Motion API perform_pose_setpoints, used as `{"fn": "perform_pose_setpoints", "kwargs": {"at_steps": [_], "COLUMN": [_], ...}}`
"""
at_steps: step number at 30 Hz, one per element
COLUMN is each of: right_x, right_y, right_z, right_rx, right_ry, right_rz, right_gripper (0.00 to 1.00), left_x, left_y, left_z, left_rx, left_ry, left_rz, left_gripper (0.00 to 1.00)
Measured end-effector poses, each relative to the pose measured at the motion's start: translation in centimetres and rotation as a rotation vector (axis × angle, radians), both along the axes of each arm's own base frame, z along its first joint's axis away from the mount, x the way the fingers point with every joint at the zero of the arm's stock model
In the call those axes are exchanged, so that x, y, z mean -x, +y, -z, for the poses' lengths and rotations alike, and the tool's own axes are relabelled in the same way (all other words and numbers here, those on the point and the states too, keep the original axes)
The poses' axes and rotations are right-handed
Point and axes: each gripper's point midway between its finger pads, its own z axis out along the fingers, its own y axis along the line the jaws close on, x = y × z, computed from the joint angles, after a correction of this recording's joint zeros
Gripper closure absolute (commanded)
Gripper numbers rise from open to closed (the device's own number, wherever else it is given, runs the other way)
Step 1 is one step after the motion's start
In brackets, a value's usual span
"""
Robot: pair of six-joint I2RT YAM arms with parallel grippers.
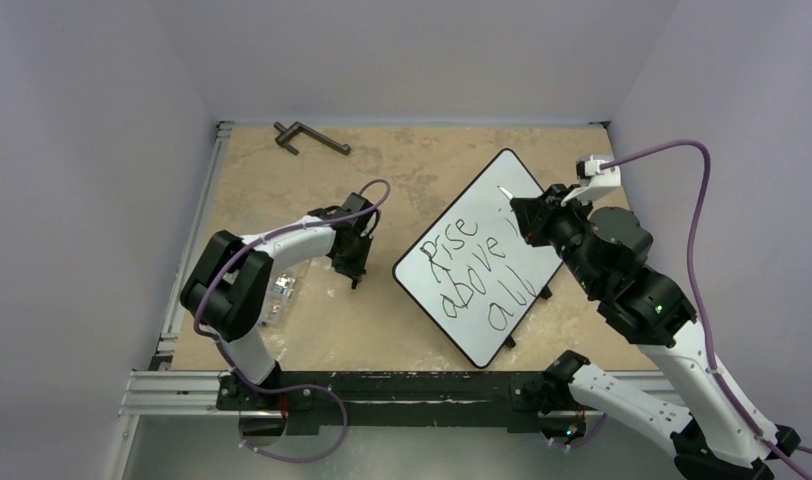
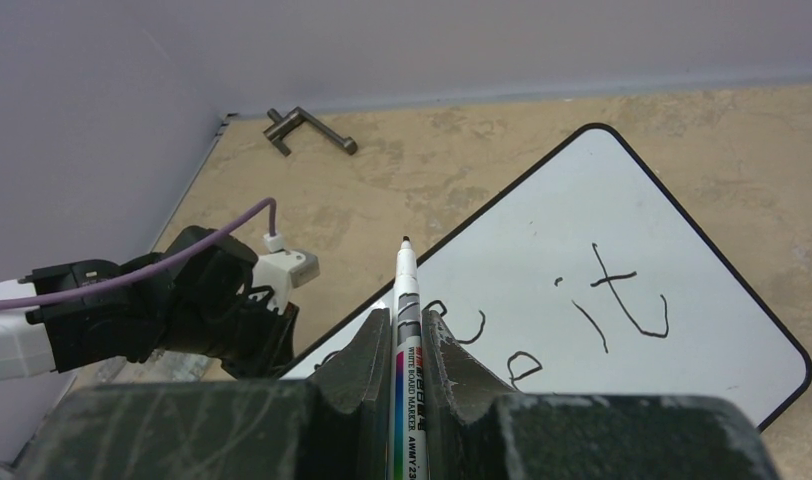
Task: Write a sentence on the whiteboard
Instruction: Pick up the pen cap from the center of the board, then insert the whiteboard marker without the cap into the pen cap.
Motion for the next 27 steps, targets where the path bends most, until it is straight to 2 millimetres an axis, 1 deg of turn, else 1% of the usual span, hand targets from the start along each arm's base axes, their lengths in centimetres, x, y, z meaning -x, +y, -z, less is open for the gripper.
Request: {"fn": "perform_pose_setpoints", "kwargs": {"at_steps": [8, 11, 13, 15, 17, 22, 23, 27], "right_x": [0.0, 0.0, 0.0, 0.0, 0.0, 0.0, 0.1, 0.4], "right_y": [0.2, 0.6, 1.0, 1.3, 1.7, 2.4, 2.6, 3.3], "right_z": [-0.2, -0.3, -0.3, -0.4, -0.5, -1.1, -1.3, -2.3], "right_rx": [-0.006, -0.020, -0.032, -0.042, -0.054, -0.090, -0.100, -0.144], "right_ry": [-0.005, -0.013, -0.020, -0.028, -0.035, -0.063, -0.069, -0.097], "right_rz": [-0.008, -0.026, -0.044, -0.056, -0.074, -0.103, -0.111, -0.152], "right_gripper": [1.00, 1.00, 1.00, 1.00, 1.00, 1.00, 1.00, 1.00], "left_x": [-0.1, -0.2, -0.6, -1.2, -1.9, -2.9, -3.2, -4.3], "left_y": [-0.5, -0.6, -0.7, -1.0, -1.2, -1.5, -1.5, -0.9], "left_z": [-0.3, -1.6, -3.6, -6.4, -9.7, -16.9, -18.1, -21.6], "left_rx": [0.041, 0.067, 0.106, 0.161, 0.227, 0.408, 0.455, 0.611], "left_ry": [0.012, -0.010, -0.053, -0.119, -0.196, -0.334, -0.349, -0.399], "left_rz": [-0.041, -0.074, -0.101, -0.124, -0.144, -0.167, -0.171, -0.205], "left_gripper": [1.00, 1.00, 1.00, 1.00, 1.00, 1.00, 1.00, 1.00]}}
